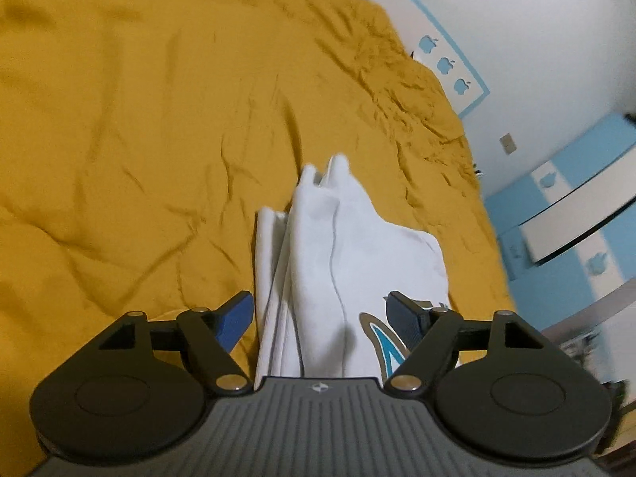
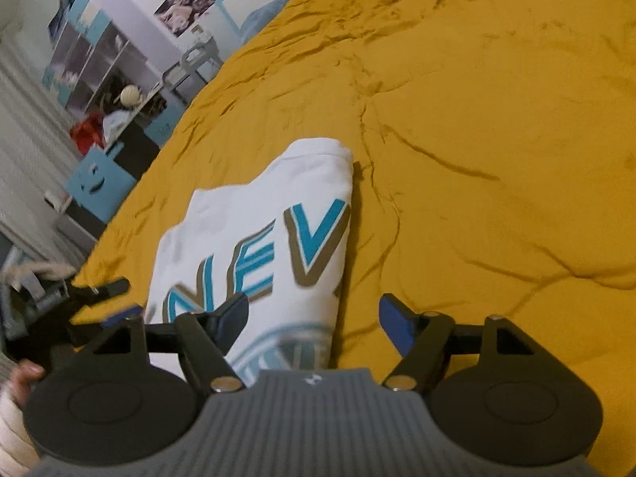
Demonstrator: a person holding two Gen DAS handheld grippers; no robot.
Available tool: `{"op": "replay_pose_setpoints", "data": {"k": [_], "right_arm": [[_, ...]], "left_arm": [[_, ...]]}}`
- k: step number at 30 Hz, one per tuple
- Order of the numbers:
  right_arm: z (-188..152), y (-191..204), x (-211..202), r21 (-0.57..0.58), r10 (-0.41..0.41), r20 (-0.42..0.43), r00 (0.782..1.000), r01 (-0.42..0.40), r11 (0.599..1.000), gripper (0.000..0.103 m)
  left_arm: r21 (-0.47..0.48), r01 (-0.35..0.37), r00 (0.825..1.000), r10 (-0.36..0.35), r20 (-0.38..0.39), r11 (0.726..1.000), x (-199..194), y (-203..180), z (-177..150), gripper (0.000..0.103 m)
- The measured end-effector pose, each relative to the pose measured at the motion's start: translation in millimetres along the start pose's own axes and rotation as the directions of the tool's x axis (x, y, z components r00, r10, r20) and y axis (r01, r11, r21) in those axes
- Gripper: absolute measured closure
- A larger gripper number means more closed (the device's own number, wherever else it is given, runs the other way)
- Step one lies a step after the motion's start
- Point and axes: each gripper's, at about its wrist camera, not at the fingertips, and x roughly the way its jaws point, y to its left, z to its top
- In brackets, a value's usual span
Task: Fold small clothes
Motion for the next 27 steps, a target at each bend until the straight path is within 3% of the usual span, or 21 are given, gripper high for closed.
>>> {"op": "replay_pose_setpoints", "data": {"k": [5, 9, 15, 17, 21, 23, 27], "right_arm": [[14, -20, 31, 0.081, 0.064, -0.017, 0.998, -0.063, 0.995, 0.034], [24, -40, 53, 0.167, 0.105, -0.026, 0.994, -0.099, 0.981, 0.034], [44, -61, 89, 0.302, 0.193, -0.030, 0.981, -0.175, 0.937, 0.033], [50, -63, 98, 0.332, 0.222, -0.017, 0.975, -0.204, 0.921, 0.041], [58, -68, 116, 0.408, 0.267, 0.004, 0.964, -0.245, 0.879, 0.061], [59, -65, 123, 0.401, 0.285, -0.009, 0.958, -0.258, 0.879, 0.077], [63, -55, 120, 0.348, 0.252, -0.022, 0.968, -0.229, 0.909, 0.091]], "left_arm": [[-0.088, 0.058, 0.997, -0.061, -0.039, 0.994, 33, 27, 19, 0.014], [-0.106, 0.111, 0.992, -0.117, -0.048, 0.988, 53, 34, 33, 0.014], [-0.101, 0.124, 0.990, -0.129, -0.051, 0.987, 73, 31, 42, 0.027], [-0.117, 0.110, 0.992, -0.115, -0.042, 0.987, 76, 33, 43, 0.045], [-0.134, 0.104, 0.993, -0.110, -0.038, 0.985, 75, 34, 43, 0.061], [-0.118, 0.089, 0.995, -0.093, -0.029, 0.989, 71, 30, 41, 0.069], [-0.023, 0.042, 0.999, -0.042, 0.028, 0.999, 52, 8, 36, 0.077]]}}
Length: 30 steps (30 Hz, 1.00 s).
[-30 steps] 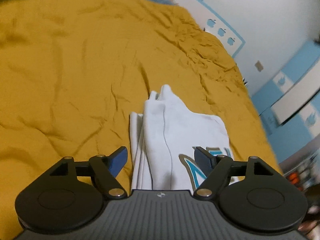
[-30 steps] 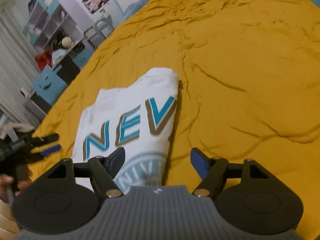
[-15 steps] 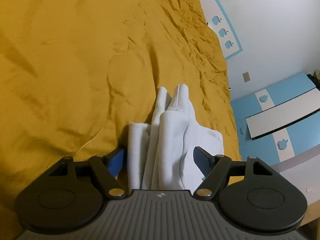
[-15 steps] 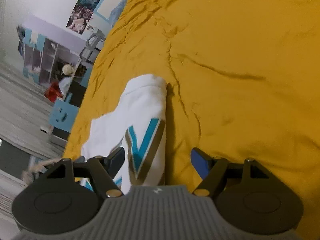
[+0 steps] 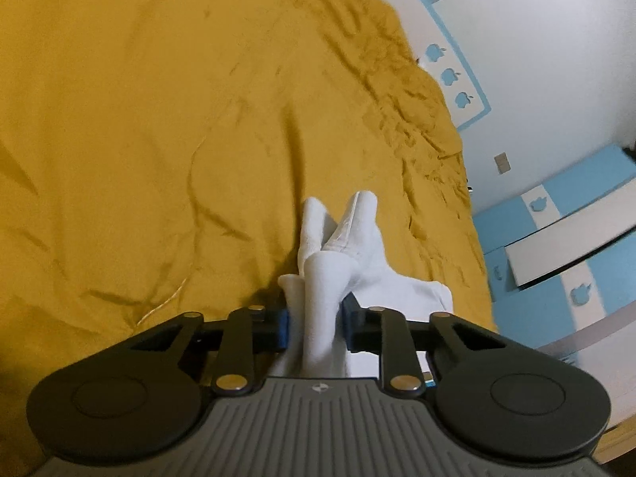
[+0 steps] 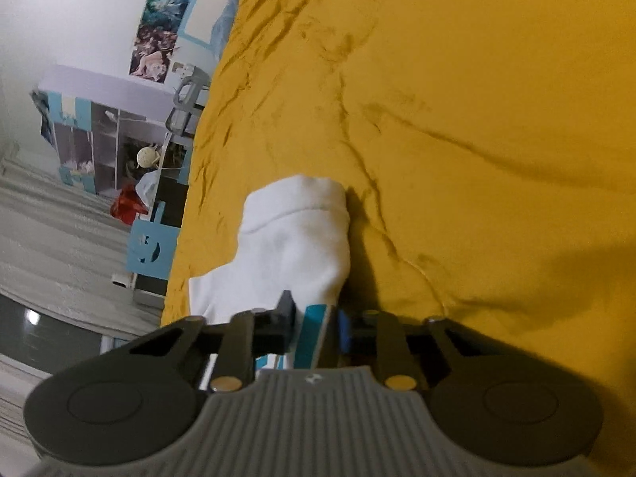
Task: Fold small clothes
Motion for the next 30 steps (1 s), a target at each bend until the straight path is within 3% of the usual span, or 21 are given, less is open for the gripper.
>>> {"op": "replay_pose_setpoints", "data": {"k": [6, 10, 15, 22, 25, 30], "right_arm": [[-13, 64, -35, -0.188, -0.001, 0.091, 0.996, 0.018, 0.982, 0.095], [-27, 114, -71, -0.296, 0.028, 0.147, 0.989, 0.017, 0.955, 0.096], [-56, 162, -132, -0.385, 0.082, 0.197, 0.977, 0.000, 0.923, 0.097], [-110, 202, -231, -0.490, 0.166, 0.276, 0.947, -0.010, 0.872, 0.097], [-137, 208, -284, -0.548, 0.165, 0.315, 0.935, 0.037, 0.835, 0.097], [-174, 213, -363, -0.592, 0.181, 0.368, 0.912, 0.080, 0.802, 0.097]], "left_arm": [[0.192, -0.091, 0.987, 0.062, 0.150, 0.977, -47, -61, -22, 0.079], [0.258, -0.089, 0.963, 0.018, 0.268, 0.962, -97, -94, -46, 0.080], [0.300, -0.046, 0.934, -0.066, 0.351, 0.953, -153, -128, -77, 0.080], [0.342, 0.010, 0.906, -0.154, 0.395, 0.940, -205, -175, -120, 0.080], [0.371, 0.039, 0.896, -0.197, 0.398, 0.928, -220, -197, -140, 0.080], [0.443, 0.084, 0.903, -0.256, 0.344, 0.893, -238, -229, -169, 0.080]]}}
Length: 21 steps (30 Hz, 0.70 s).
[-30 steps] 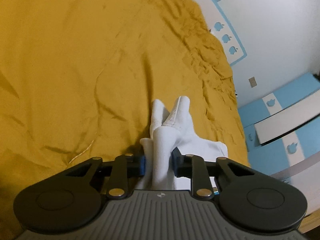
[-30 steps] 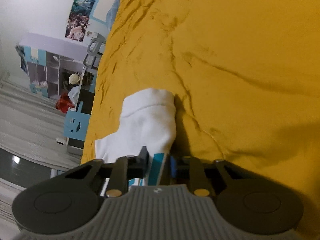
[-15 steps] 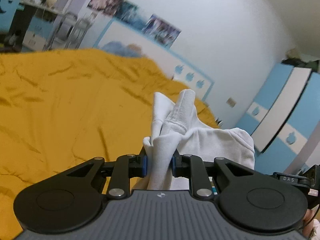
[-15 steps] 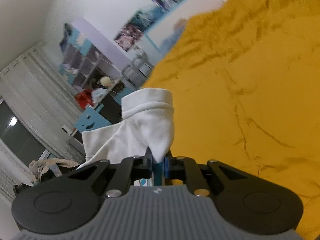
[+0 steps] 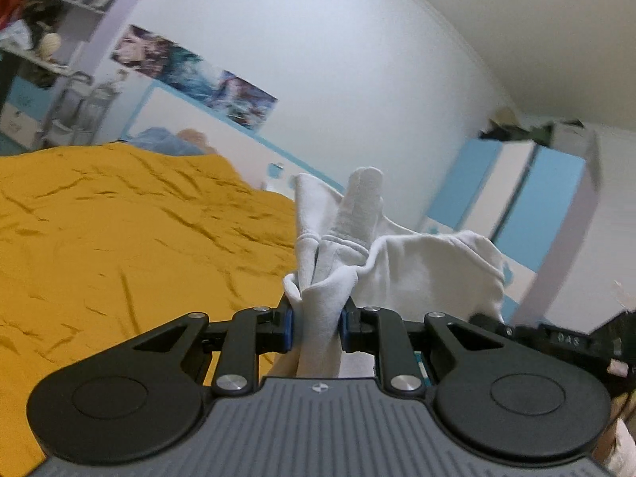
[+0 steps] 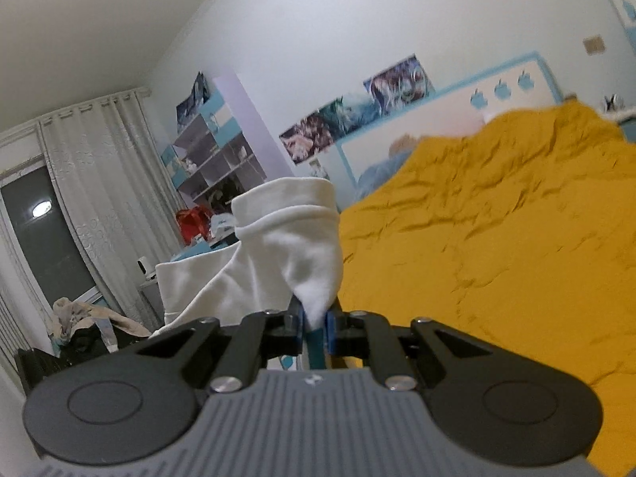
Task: Fold small clothes
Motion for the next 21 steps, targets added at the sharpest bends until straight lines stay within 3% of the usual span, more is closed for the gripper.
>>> {"op": "replay_pose_setpoints", "data": {"k": [5, 9, 14, 21], "right_arm": [[-6, 0, -61, -0.014, -0.041, 0.003, 0.999, 0.041, 0.999, 0.098], [-20, -14, -82, 0.012, -0.063, -0.021, 0.998, 0.063, 0.998, 0.098], [-41, -47, -69, 0.085, -0.083, -0.089, 0.993, 0.090, 0.992, 0.098], [-68, -90, -16, 0.155, -0.115, -0.172, 0.978, 0.142, 0.978, 0.098]], "left_arm": [[0.020, 0.035, 0.998, -0.034, -0.044, 0.999, -7, -21, -14, 0.081], [0.033, 0.020, 0.994, -0.017, -0.104, 0.999, 3, -18, -28, 0.081], [0.009, -0.007, 0.984, 0.008, -0.180, 1.000, 28, 6, -42, 0.081], [-0.049, -0.024, 0.948, 0.008, -0.318, 0.998, 85, 56, -53, 0.081]]}}
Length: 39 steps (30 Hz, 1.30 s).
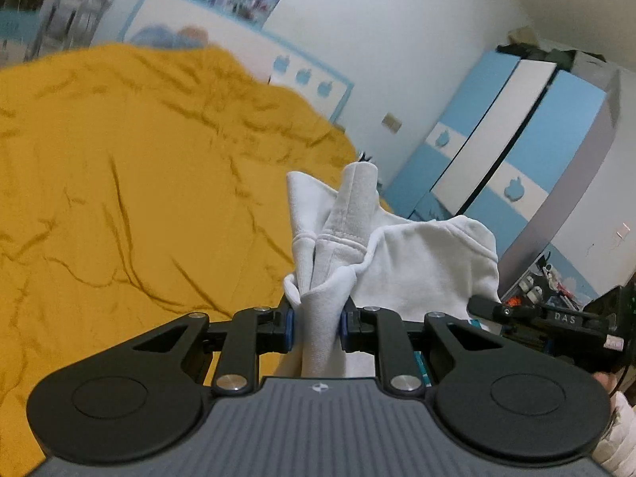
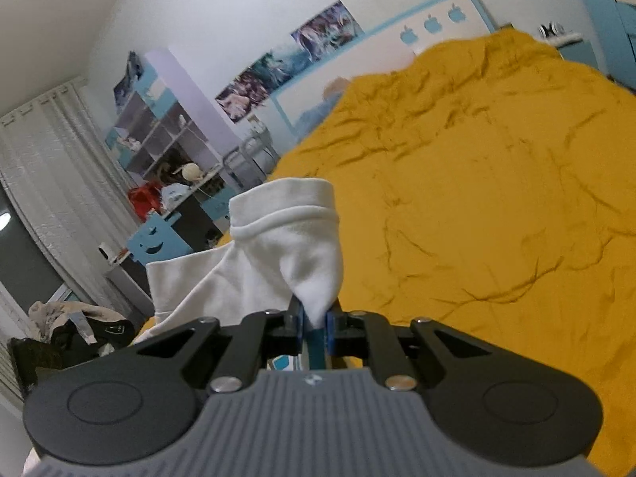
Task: Fold small clothes
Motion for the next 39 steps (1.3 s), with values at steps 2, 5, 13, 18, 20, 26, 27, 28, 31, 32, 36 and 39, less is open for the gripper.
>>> {"op": "replay_pose_setpoints", "data": {"k": [2, 5, 13, 18, 20, 26, 27, 28, 31, 32, 36, 39], "right_arm": [[2, -8, 15, 0.008, -0.002, -0.017, 1.000, 0.002, 1.000, 0.098], [8, -20, 45, 0.011, -0.020, -0.055, 0.998, 0.020, 1.000, 0.098], [-3, -80, 136, 0.090, -0.105, -0.197, 0.975, 0.125, 0.988, 0.097], [-15, -104, 163, 0.092, -0.154, -0.245, 0.957, 0.181, 0.979, 0.096], [-15, -114, 169, 0.110, -0.155, -0.255, 0.955, 0.188, 0.976, 0.095], [-6, -116, 152, 0.105, -0.219, -0.212, 0.952, 0.245, 0.964, 0.090], [-3, -115, 147, 0.100, -0.229, -0.203, 0.952, 0.253, 0.962, 0.090], [2, -114, 143, 0.094, -0.235, -0.194, 0.952, 0.257, 0.962, 0.091], [14, -104, 141, 0.059, -0.212, -0.173, 0.962, 0.225, 0.973, 0.091], [16, -99, 146, 0.039, -0.200, -0.176, 0.964, 0.209, 0.977, 0.091], [16, -91, 177, -0.007, -0.172, -0.229, 0.958, 0.175, 0.985, 0.094], [13, -100, 198, -0.024, -0.248, -0.237, 0.939, 0.249, 0.968, 0.099]], "left_arm": [[-0.022, -0.003, 0.999, 0.002, -0.046, 1.000, 20, 17, 7, 0.080], [-0.055, -0.003, 0.993, -0.004, -0.122, 0.998, 46, 38, 2, 0.080], [-0.125, -0.066, 0.955, 0.026, -0.294, 0.990, 108, 88, -22, 0.080], [-0.138, -0.091, 0.945, 0.041, -0.326, 0.986, 113, 103, -31, 0.075], [-0.140, -0.102, 0.945, 0.052, -0.324, 0.985, 111, 106, -30, 0.067], [-0.083, -0.183, 0.955, 0.158, -0.251, 0.980, 88, 97, -12, 0.065], [-0.064, -0.204, 0.955, 0.185, -0.232, 0.977, 85, 93, -8, 0.066], [-0.051, -0.220, 0.956, 0.205, -0.208, 0.974, 81, 89, -3, 0.066], [-0.075, -0.159, 0.975, 0.144, -0.172, 0.984, 82, 76, 9, 0.066], [-0.078, -0.138, 0.977, 0.122, -0.176, 0.987, 87, 72, 10, 0.066], [-0.025, -0.161, 0.959, 0.150, -0.242, 0.987, 119, 59, 2, 0.071], [-0.033, -0.191, 0.945, 0.175, -0.276, 0.981, 140, 66, -5, 0.074]]}}
